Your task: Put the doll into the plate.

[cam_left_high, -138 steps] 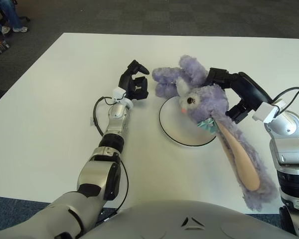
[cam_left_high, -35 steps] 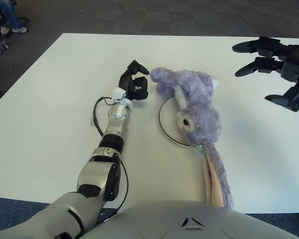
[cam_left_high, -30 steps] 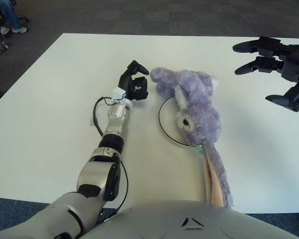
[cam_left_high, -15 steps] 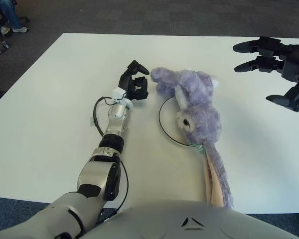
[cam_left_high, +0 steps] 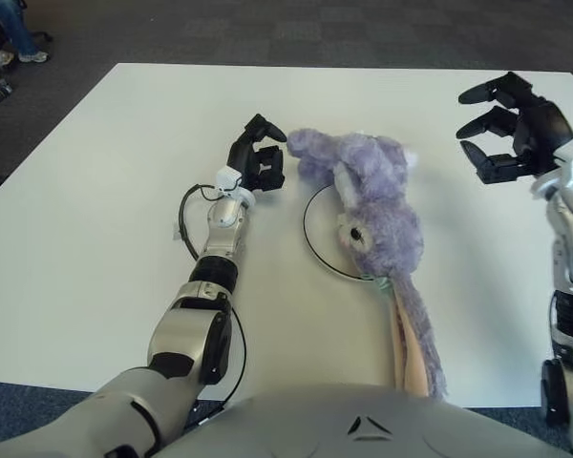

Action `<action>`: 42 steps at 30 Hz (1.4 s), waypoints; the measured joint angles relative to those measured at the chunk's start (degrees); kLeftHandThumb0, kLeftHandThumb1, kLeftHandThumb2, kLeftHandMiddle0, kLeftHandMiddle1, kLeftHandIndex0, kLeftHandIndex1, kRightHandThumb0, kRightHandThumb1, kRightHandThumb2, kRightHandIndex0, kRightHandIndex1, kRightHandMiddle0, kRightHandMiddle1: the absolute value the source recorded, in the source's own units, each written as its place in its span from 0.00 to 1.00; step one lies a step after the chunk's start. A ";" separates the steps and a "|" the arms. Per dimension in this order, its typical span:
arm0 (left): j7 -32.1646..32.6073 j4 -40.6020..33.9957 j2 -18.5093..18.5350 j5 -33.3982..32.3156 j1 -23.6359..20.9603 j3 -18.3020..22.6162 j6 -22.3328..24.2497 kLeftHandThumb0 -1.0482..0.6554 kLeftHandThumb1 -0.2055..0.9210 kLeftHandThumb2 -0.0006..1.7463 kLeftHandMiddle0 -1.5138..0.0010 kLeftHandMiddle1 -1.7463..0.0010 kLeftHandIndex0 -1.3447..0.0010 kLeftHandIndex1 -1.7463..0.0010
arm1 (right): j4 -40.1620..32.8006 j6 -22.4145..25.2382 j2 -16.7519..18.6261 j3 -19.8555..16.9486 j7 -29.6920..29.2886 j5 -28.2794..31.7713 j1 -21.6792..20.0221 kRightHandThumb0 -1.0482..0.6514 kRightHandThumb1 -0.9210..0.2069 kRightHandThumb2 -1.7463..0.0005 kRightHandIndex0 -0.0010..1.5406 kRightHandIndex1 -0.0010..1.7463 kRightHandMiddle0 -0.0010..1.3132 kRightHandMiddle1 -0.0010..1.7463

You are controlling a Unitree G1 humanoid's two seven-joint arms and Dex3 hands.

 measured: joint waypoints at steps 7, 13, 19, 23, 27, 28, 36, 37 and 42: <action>0.00 -0.28 -0.01 -0.03 0.23 -0.01 0.04 0.37 0.62 0.62 0.20 0.00 0.65 0.00 | 5.44 -7.11 3.54 0.28 -2.45 -0.13 1.31 0.61 0.51 0.29 0.44 0.94 0.29 0.96; -0.02 -0.58 0.05 -0.06 0.52 0.02 0.08 0.37 0.62 0.63 0.20 0.00 0.65 0.00 | 6.66 -13.57 5.16 0.06 -4.00 0.44 1.31 0.61 0.51 0.27 0.35 0.98 0.33 0.99; -0.03 -0.56 0.00 -0.16 0.52 0.02 0.08 0.37 0.62 0.63 0.20 0.00 0.64 0.00 | 9.89 -17.15 6.63 0.36 -4.89 0.34 1.78 0.61 0.51 0.26 0.32 1.00 0.36 1.00; -0.03 -0.56 0.00 -0.18 0.49 0.02 0.08 0.37 0.62 0.63 0.20 0.00 0.64 0.00 | 11.36 -18.64 6.99 0.58 -5.80 -0.41 2.25 0.61 0.52 0.25 0.32 1.00 0.36 1.00; -0.05 -0.56 -0.02 -0.21 0.46 0.02 0.08 0.36 0.61 0.63 0.20 0.00 0.64 0.00 | 12.54 -20.13 7.12 0.79 -6.73 -1.45 2.37 0.61 0.53 0.24 0.32 1.00 0.37 1.00; -0.05 -0.54 -0.01 -0.21 0.46 0.02 0.08 0.36 0.61 0.63 0.20 0.00 0.64 0.00 | 12.81 -20.63 7.13 0.83 -6.99 -1.65 2.40 0.61 0.53 0.24 0.32 1.00 0.37 1.00; -0.05 -0.43 0.04 -0.20 0.43 0.02 0.11 0.36 0.61 0.63 0.20 0.00 0.64 0.00 | 15.22 -24.21 7.14 0.89 -8.99 -3.27 3.03 0.61 0.54 0.24 0.33 1.00 0.37 1.00; -0.05 -0.41 0.05 -0.20 0.42 0.03 0.11 0.36 0.61 0.63 0.20 0.00 0.64 0.00 | 15.58 -24.54 7.14 0.89 -9.04 -3.25 3.09 0.61 0.55 0.23 0.33 1.00 0.38 1.00; -0.15 -0.19 0.07 -0.26 0.28 0.07 0.11 0.36 0.61 0.64 0.20 0.00 0.64 0.00 | 17.37 -25.66 7.13 0.70 -8.23 -2.23 3.37 0.61 0.58 0.20 0.35 1.00 0.40 1.00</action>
